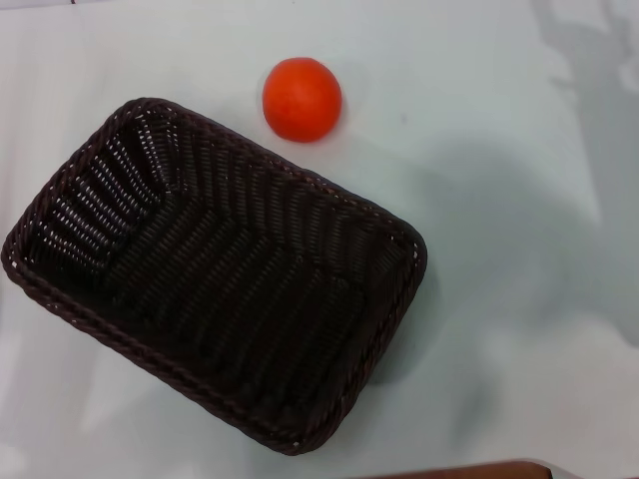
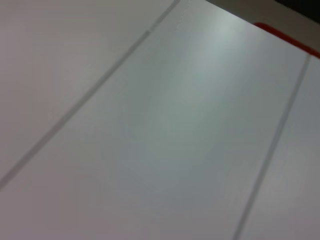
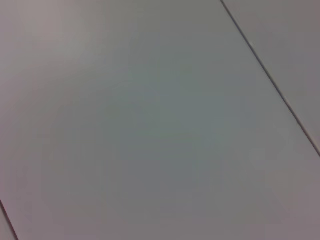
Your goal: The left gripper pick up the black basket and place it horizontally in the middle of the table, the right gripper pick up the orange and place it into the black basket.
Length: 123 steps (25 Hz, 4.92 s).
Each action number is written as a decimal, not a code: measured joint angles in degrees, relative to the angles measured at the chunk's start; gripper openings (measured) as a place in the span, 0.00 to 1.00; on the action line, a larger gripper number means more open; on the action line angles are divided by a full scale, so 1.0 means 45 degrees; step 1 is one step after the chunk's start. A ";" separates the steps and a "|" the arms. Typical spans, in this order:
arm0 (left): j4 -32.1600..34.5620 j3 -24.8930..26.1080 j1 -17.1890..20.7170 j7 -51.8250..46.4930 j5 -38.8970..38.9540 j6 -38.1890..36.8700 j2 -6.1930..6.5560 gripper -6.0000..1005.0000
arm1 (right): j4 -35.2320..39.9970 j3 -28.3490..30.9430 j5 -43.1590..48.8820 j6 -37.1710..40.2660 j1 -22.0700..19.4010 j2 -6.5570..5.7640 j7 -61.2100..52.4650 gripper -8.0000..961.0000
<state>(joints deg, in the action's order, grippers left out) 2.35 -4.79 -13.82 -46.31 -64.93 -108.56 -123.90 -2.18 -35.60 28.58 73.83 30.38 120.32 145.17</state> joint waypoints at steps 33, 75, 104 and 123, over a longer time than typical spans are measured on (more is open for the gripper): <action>1.4735 -0.6830 -0.3431 -1.6712 -1.4394 0.2331 0.2038 0.78 | 0.0095 0.0000 -0.0004 -0.0340 -0.0024 -0.0039 -0.1194 0.92; 1.6643 -0.9784 -0.4557 -1.8186 -2.0052 0.2869 0.0033 0.19 | 0.0093 0.0000 -0.0003 -0.1126 -0.0168 -0.0041 -0.1539 0.92; 1.4735 -0.5315 -0.2043 -2.2322 -1.4614 0.3367 -0.0090 0.15 | 0.0244 0.0438 -0.0004 -0.1992 0.0058 -0.0063 -0.1539 0.92; 1.4372 -0.5127 -0.1460 -2.2462 -1.4305 0.3849 -0.0105 0.27 | 0.0426 0.0488 -0.0004 -0.2150 0.0145 -0.0068 -0.1539 0.92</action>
<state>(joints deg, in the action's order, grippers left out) 67.02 -27.86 -20.39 -147.38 -129.30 -91.24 -124.37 -0.26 -33.40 28.56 64.15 31.03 120.02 138.25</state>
